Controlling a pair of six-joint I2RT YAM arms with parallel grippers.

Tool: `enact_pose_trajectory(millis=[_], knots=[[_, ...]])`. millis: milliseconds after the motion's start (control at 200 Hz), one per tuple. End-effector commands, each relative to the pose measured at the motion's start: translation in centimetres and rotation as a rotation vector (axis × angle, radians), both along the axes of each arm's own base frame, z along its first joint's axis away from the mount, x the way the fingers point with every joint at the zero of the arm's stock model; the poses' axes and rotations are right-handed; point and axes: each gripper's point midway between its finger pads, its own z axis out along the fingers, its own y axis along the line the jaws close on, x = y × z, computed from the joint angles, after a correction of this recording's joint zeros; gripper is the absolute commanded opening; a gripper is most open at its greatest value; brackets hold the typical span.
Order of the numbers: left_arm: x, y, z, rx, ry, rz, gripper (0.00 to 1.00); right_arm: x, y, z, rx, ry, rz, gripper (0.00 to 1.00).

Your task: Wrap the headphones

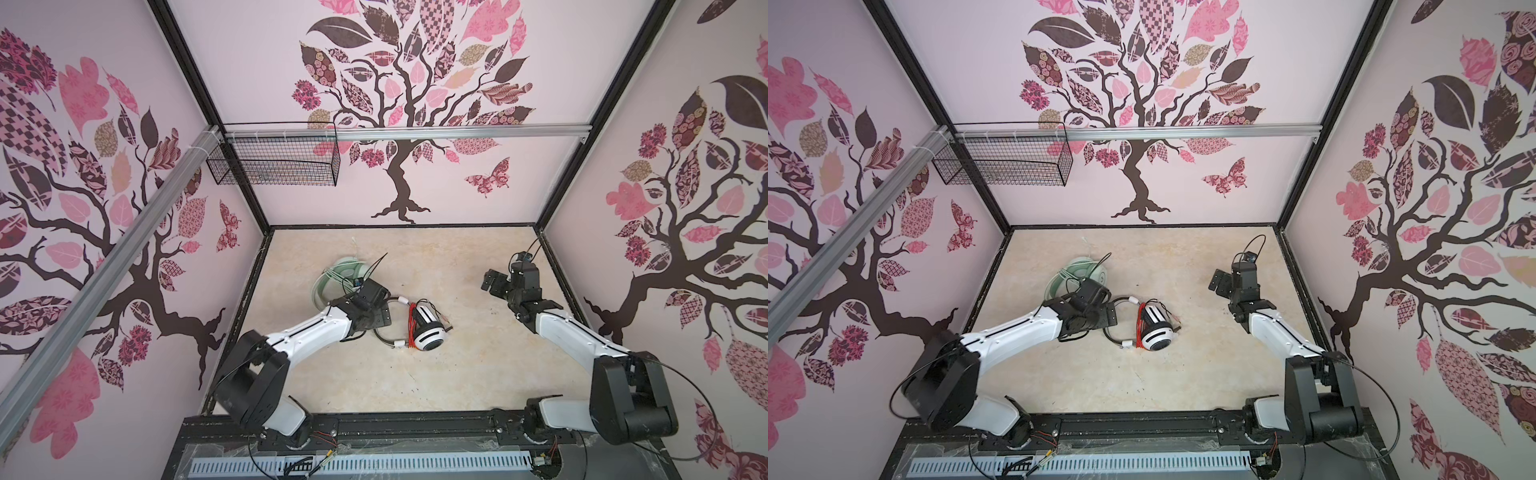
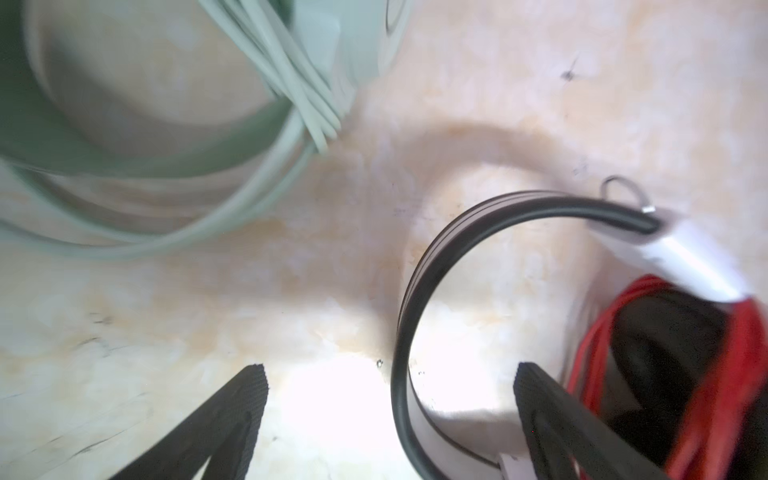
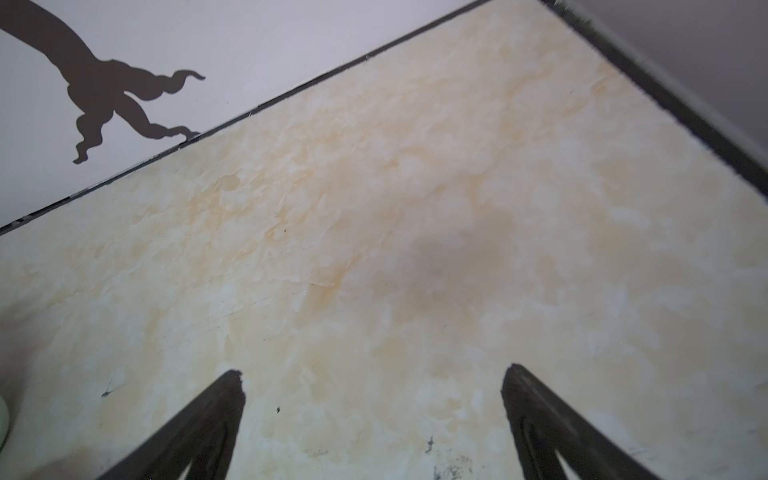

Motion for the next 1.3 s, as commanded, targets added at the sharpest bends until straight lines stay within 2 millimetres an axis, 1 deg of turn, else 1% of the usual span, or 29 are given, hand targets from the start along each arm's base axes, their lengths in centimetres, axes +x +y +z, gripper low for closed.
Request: enact_pose_trajectory(millis=[0, 15, 20, 35, 40, 55, 60, 65, 135, 195, 295, 340, 395, 430, 465, 530, 615, 670, 800, 910, 960, 1015, 1090, 1120, 1170, 1195, 1225, 1235, 1290], knots=[[1.0, 3.1, 5.7, 0.103, -0.185, 0.036, 0.96, -0.9, -2.1, 3.8, -0.207, -0.25, -0.042, 1.0], [1.1, 3.5, 6.5, 0.116, -0.211, 0.049, 0.96, -1.3, -2.1, 3.2, -0.225, -0.266, -0.038, 1.0], [1.2, 3.7, 6.7, 0.121, -0.217, 0.056, 0.96, -1.2, -2.1, 3.8, -0.227, -0.292, -0.039, 1.0], [1.2, 4.4, 7.4, 0.142, -0.235, 0.083, 0.96, -1.7, -2.2, 3.2, -0.237, -0.307, -0.037, 1.0], [1.2, 4.6, 7.7, 0.148, -0.243, 0.092, 0.96, -1.5, -2.1, 3.8, -0.239, -0.333, -0.038, 1.0], [1.3, 5.3, 8.5, 0.168, -0.266, 0.125, 0.96, -2.0, -2.2, 3.2, -0.251, -0.344, -0.034, 1.0], [1.3, 5.6, 8.8, 0.177, -0.273, 0.138, 0.97, -1.9, -2.1, 3.7, -0.253, -0.366, -0.035, 1.0], [1.4, 5.9, 9.1, 0.186, -0.281, 0.152, 0.96, -2.1, -2.1, 3.2, -0.258, -0.364, -0.031, 1.0], [1.1, 9.7, 12.5, 0.29, -0.386, 0.325, 0.96, -2.4, -1.8, 2.5, -0.325, -0.404, -0.011, 1.0], [1.3, 11.3, 14.9, 0.35, -0.486, 0.374, 0.96, -2.1, -1.6, 2.4, -0.382, -0.414, -0.014, 1.0], [2.0, 12.0, 16.3, 0.477, -0.627, 0.333, 0.97, -1.7, -0.1, 2.6, -0.441, -0.415, 0.033, 1.0], [2.2, 12.4, 16.2, 0.533, -0.67, 0.314, 0.96, -1.6, 0.2, 2.6, -0.453, -0.417, 0.041, 1.0], [2.9, 12.3, 14.8, 0.592, -0.692, 0.208, 0.97, -1.8, 0.4, 2.5, -0.452, -0.414, 0.049, 1.0], [3.4, 12.9, 13.9, 0.596, -0.695, 0.177, 0.96, -2.0, 0.3, 2.4, -0.446, -0.412, 0.043, 1.0], [3.6, 13.9, 12.3, 0.592, -0.672, 0.172, 0.96, -2.3, 0.2, 2.5, -0.44, -0.416, 0.037, 1.0], [4.1, 16.1, 10.5, 0.547, -0.681, 0.209, 0.96, -2.7, 0.0, 2.4, -0.431, -0.418, 0.03, 1.0], [4.4, 18.0, 8.7, 0.456, -0.769, 0.262, 0.97, -3.4, -0.2, 2.5, -0.422, -0.429, 0.019, 1.0], [5.0, 18.1, 8.0, 0.418, -0.81, 0.213, 0.97, -3.9, -0.4, 2.6, -0.417, -0.444, 0.009, 1.0], [6.3, 19.0, 4.8, 0.475, -0.724, 0.202, 0.96, -4.4, -0.2, 2.6, -0.407, -0.457, 0.023, 1.0], [6.9, 19.8, 2.6, 0.454, -0.709, 0.24, 0.97, -4.7, 0.0, 2.7, -0.412, -0.469, 0.022, 1.0], [7.5, 20.2, 1.9, 0.462, -0.707, 0.265, 0.97, -5.1, -0.1, 2.8, -0.408, -0.481, 0.017, 1.0], [8.2, 20.4, 2.0, 0.448, -0.725, 0.263, 0.96, -5.4, -0.4, 2.7, -0.385, -0.485, -0.001, 1.0], [8.7, 20.7, 1.1, 0.402, -0.646, 0.236, 0.96, -5.4, -1.1, -0.1, -0.313, -0.407, -0.007, 0.99], [9.1, 21.0, 0.9, 0.375, -0.651, 0.237, 0.97, -6.0, -1.4, -0.2, -0.322, -0.437, -0.027, 1.0], [8.9, 21.7, 0.2, 0.336, -0.655, 0.254, 0.96, -6.6, -0.6, -0.4, -0.335, -0.487, 0.024, 1.0], [8.7, 21.8, -0.1, 0.328, -0.658, 0.257, 0.97, -6.4, -0.4, -0.6, -0.342, -0.49, 0.032, 0.99], [8.8, 21.9, -0.1, 0.336, -0.672, 0.263, 0.96, -5.8, 0.0, -1.7, -0.35, -0.464, 0.053, 1.0], [8.9, 21.9, 0.0, 0.336, -0.676, 0.264, 0.96, -5.6, 0.0, -1.1, -0.355, -0.492, 0.049, 1.0], [8.8, 21.9, 0.0, 0.336, -0.676, 0.261, 0.96, -4.6, -0.2, -0.8, -0.353, -0.505, 0.025, 1.0]])
